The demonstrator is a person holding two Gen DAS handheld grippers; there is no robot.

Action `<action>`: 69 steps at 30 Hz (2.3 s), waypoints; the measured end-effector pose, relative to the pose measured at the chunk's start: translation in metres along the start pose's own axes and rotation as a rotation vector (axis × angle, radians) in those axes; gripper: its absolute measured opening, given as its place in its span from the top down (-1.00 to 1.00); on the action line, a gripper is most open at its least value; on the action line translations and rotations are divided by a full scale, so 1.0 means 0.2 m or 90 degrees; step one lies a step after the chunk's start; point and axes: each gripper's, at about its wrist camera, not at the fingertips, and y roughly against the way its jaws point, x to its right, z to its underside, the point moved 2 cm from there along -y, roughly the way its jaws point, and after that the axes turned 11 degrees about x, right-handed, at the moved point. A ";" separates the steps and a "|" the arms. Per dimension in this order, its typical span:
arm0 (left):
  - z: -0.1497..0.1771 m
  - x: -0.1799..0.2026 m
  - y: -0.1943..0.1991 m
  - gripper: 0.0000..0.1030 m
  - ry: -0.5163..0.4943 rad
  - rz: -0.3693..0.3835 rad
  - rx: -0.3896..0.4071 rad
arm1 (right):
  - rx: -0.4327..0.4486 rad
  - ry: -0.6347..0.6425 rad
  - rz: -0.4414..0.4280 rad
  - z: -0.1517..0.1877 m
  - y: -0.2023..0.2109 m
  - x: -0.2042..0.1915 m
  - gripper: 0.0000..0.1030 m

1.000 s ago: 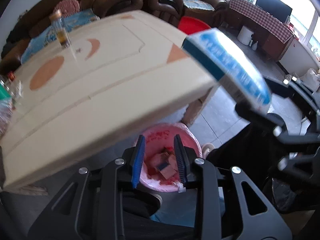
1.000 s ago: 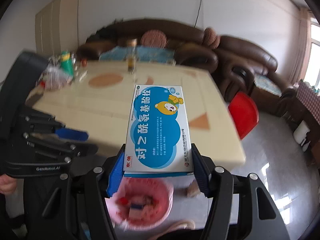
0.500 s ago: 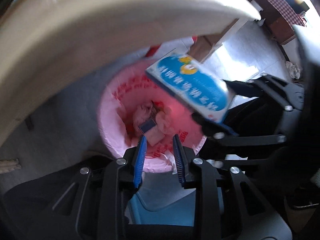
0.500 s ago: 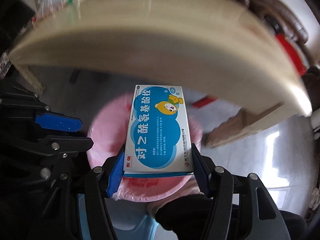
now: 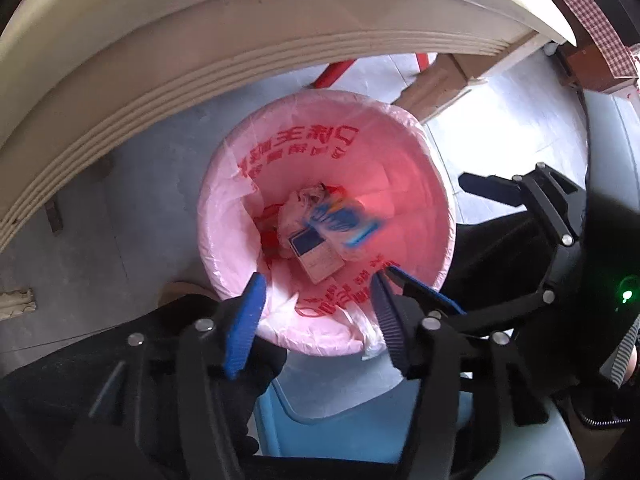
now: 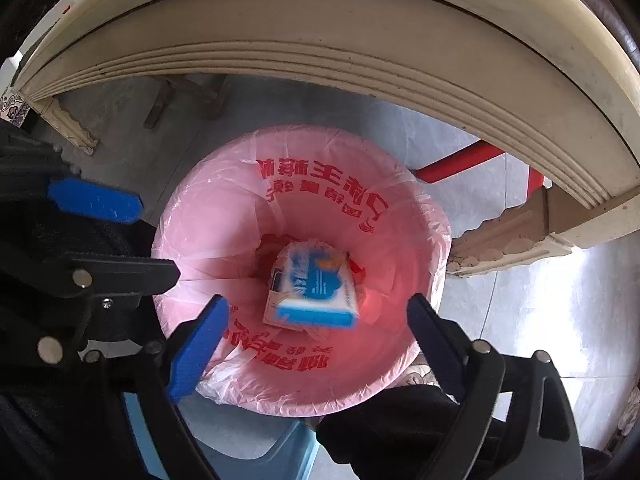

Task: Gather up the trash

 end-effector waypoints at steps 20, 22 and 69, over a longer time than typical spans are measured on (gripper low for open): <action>0.01 -0.01 -0.03 -0.23 0.016 -0.021 -0.006 | -0.014 -0.045 0.022 0.02 0.00 0.08 -0.72; 0.01 0.00 -0.02 -0.24 0.016 -0.023 -0.005 | -0.014 -0.046 0.024 0.02 0.01 0.08 -0.72; -0.09 0.64 1.40 -0.88 0.056 -0.232 0.505 | 0.555 -0.172 0.279 -0.18 1.85 0.29 -0.86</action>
